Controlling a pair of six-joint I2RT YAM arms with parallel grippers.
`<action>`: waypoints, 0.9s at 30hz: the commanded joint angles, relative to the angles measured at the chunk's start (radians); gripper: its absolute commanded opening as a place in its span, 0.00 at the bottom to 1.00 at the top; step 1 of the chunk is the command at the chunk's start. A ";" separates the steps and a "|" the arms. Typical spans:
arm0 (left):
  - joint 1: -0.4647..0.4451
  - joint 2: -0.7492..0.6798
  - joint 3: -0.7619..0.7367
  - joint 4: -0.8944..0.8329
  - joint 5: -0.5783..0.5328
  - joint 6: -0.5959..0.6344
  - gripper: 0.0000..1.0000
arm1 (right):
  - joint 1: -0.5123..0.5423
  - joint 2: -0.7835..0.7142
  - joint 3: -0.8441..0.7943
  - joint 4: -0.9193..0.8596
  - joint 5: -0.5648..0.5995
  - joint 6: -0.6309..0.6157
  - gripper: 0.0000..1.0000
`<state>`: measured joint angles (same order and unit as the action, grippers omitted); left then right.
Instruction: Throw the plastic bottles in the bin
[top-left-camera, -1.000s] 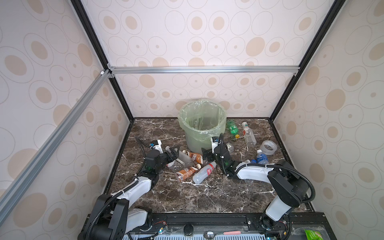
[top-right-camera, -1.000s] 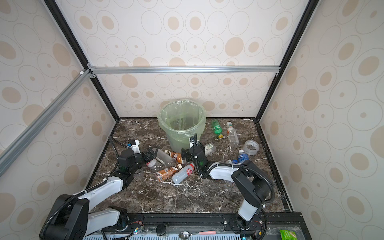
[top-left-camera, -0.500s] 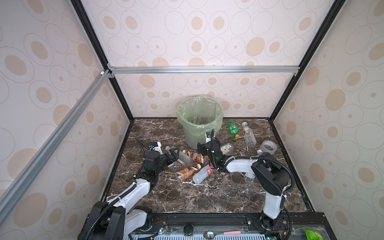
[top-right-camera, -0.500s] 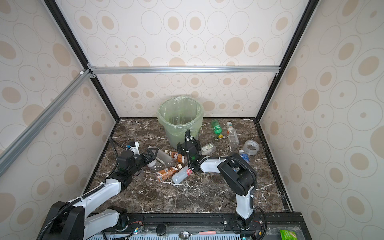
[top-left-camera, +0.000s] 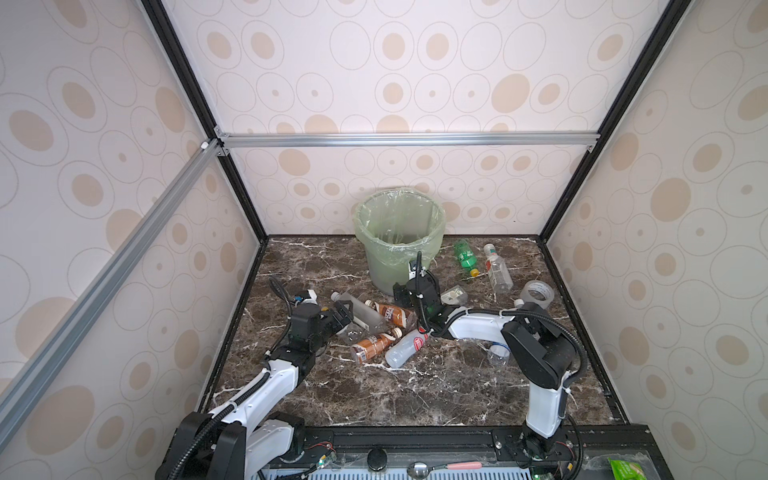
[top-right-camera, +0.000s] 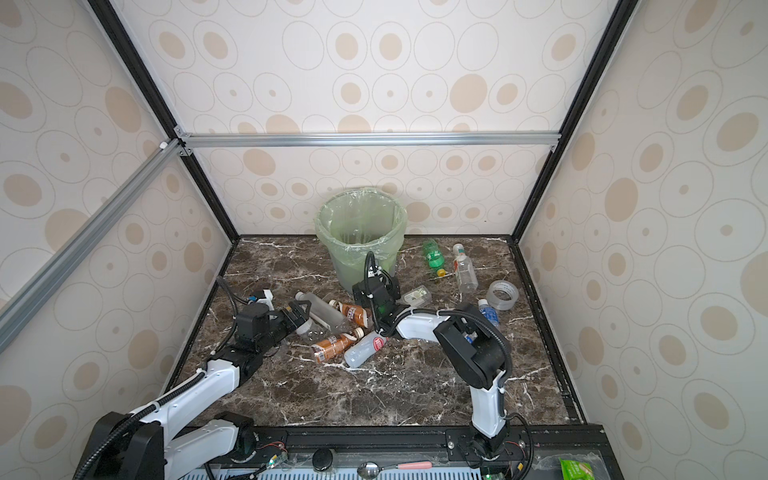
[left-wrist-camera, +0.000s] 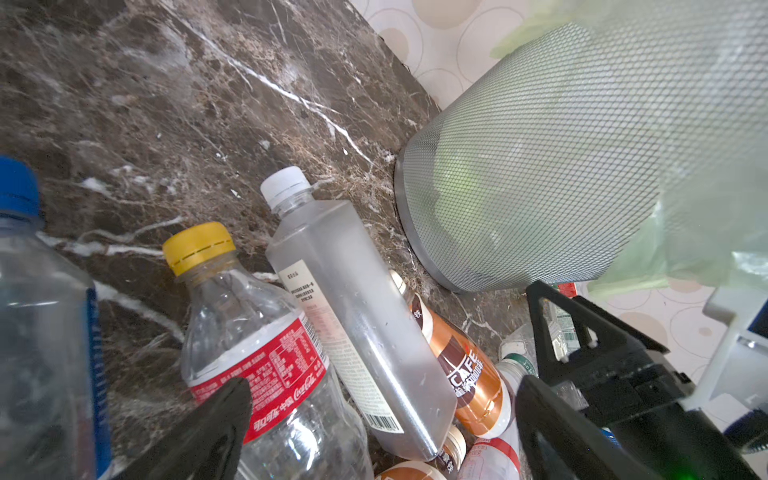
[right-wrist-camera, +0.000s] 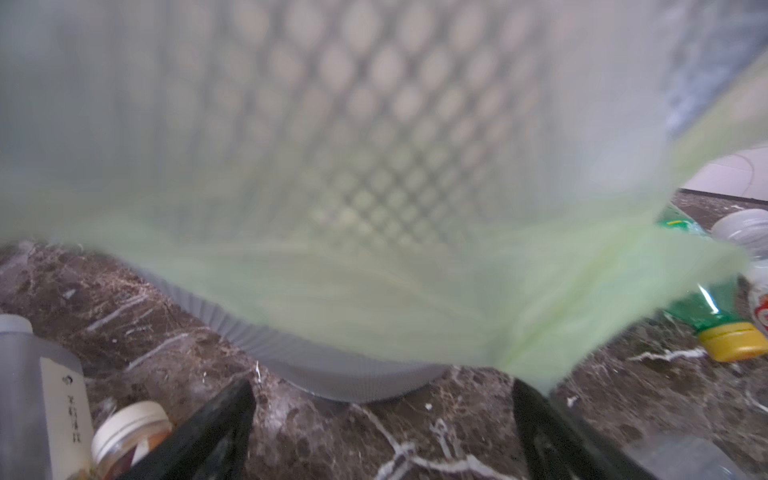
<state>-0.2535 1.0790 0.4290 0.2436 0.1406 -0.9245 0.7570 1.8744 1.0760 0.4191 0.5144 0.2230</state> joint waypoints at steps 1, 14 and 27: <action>-0.005 0.012 0.073 -0.019 0.020 0.004 0.99 | -0.009 -0.127 -0.058 -0.100 -0.024 0.019 0.99; -0.106 0.131 0.173 0.190 0.172 0.071 0.99 | -0.294 -0.439 -0.193 -0.436 -0.159 0.078 0.99; -0.216 0.227 0.215 0.360 0.248 0.079 0.99 | -0.581 -0.060 0.316 -0.726 -0.428 0.005 0.99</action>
<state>-0.4465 1.2888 0.5964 0.5365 0.3470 -0.8772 0.1684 1.7504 1.3235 -0.2035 0.1547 0.2642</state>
